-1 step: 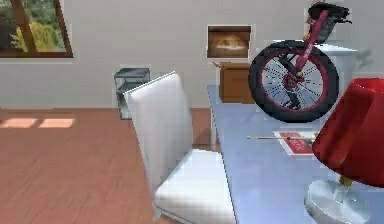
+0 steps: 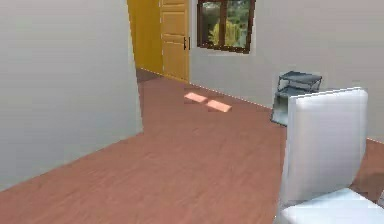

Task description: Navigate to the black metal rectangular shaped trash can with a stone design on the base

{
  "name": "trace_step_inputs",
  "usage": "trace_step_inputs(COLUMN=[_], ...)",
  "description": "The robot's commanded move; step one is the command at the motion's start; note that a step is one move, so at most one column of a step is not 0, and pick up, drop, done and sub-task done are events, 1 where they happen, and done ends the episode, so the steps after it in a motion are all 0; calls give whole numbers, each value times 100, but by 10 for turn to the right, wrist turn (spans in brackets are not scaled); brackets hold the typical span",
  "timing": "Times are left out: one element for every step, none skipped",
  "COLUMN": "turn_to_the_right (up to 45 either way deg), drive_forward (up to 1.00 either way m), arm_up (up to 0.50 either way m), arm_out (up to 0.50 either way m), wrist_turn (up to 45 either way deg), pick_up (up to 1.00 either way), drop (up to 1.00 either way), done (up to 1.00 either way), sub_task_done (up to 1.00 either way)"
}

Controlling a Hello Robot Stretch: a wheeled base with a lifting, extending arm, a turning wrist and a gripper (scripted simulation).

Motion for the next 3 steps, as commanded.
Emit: trace_step_inputs(turn_to_the_right=[-450, -450, -420], drive_forward=[0, 0, 0], arm_up=[0, 0, 0], arm_out=[0, 0, 0], wrist_turn=[0, 0, 0], pick_up=[0, 0, 0], drop=[0, 0, 0], done=[0, 0, 0], sub_task_done=[0, 0, 0])
